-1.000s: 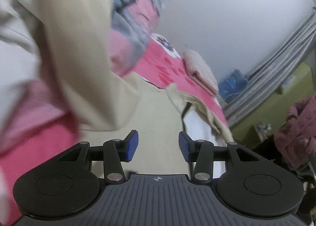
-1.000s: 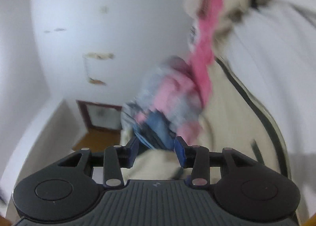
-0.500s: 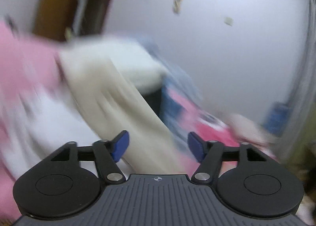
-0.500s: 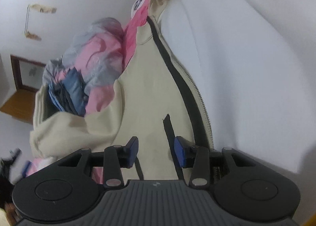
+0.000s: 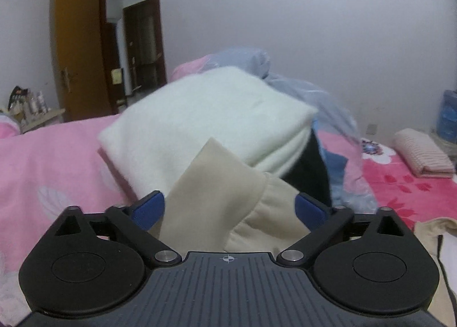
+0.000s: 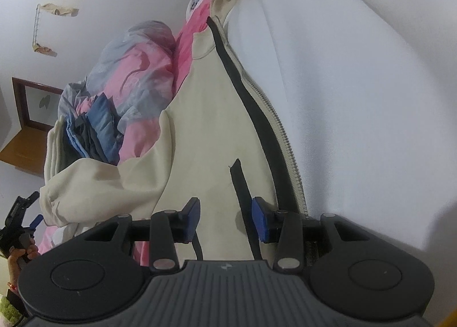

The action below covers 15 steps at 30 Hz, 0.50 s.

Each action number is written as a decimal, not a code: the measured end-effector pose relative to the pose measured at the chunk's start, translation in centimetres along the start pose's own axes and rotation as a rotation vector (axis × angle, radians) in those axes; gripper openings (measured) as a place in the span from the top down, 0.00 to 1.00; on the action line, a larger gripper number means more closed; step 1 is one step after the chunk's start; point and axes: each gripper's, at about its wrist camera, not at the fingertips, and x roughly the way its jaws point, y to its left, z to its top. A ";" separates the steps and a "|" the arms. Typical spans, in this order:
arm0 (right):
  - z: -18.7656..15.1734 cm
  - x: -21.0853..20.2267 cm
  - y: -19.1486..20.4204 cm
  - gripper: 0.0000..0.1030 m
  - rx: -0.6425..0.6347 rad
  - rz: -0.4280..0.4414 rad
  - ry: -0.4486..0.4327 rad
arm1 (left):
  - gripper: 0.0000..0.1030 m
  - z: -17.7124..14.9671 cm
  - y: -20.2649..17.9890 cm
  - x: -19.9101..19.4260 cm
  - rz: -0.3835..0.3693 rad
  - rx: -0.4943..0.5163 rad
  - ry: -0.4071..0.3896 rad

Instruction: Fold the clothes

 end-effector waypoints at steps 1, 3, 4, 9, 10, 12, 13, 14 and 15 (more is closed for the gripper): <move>0.0 0.0 -0.1 0.59 0.005 0.003 0.002 | 0.32 0.0 0.1 0.2 0.005 -0.005 0.013; 0.1 0.0 -0.3 0.59 0.016 0.009 0.005 | 0.52 0.0 0.4 -0.1 0.002 -0.015 0.046; 0.2 0.0 -0.4 0.59 0.022 0.012 0.006 | 0.54 -0.2 0.2 -0.1 0.004 -0.017 0.055; 0.3 -0.1 -0.8 0.59 0.048 0.026 0.011 | 0.85 -0.9 -0.8 -1.2 -0.056 0.020 0.041; 0.3 -0.1 -0.9 0.59 0.051 0.027 0.010 | 0.89 -0.8 -0.7 -1.4 -0.085 0.005 0.049; 0.3 -0.1 -0.9 0.59 0.056 0.029 0.010 | 0.98 -0.5 -0.7 -1.9 -0.099 -0.022 0.044; 0.3 -0.1 -0.9 0.59 0.057 0.030 0.009 | 0.99 -0.2 -0.7 -2.4 -0.109 -0.032 0.032; 0.3 -0.2 -0.9 0.59 0.059 0.030 0.008 | 1.00 0.0 -0.6 -2.9 -0.112 -0.039 0.021; 0.2 -0.2 -0.8 0.59 0.062 0.030 0.007 | 1.00 0.4 -0.6 -3.2 -0.112 -0.047 0.007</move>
